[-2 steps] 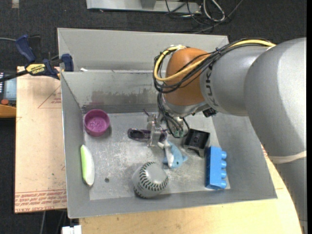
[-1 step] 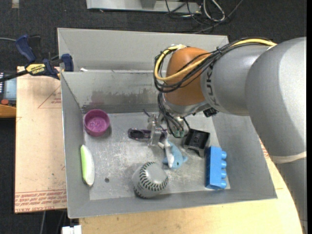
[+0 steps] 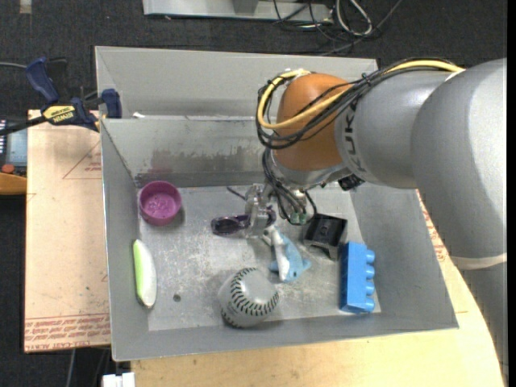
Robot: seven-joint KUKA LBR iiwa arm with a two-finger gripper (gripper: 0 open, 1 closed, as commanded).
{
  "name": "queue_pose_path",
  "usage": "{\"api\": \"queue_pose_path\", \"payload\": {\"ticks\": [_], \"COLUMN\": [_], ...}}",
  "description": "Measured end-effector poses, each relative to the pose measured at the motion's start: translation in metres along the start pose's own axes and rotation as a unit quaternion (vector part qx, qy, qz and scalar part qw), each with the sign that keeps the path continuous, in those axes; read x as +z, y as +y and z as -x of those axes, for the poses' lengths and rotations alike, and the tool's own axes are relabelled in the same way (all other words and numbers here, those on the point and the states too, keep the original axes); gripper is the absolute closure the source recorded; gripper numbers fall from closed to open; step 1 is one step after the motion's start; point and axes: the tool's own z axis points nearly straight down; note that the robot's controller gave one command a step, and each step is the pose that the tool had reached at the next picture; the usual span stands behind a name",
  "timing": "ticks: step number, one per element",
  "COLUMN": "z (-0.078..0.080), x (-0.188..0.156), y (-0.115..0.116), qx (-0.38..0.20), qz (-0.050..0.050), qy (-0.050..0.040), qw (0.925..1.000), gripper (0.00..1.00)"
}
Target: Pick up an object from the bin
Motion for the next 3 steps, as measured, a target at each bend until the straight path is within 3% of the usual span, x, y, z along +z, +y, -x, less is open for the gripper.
{"api": "queue_pose_path", "payload": {"ticks": [3], "z": [0.0], "x": [-0.022], "y": [0.0], "qx": [0.001], "qz": [0.0], "qy": [-0.0007], "qw": [1.0], "gripper": [1.0]}}
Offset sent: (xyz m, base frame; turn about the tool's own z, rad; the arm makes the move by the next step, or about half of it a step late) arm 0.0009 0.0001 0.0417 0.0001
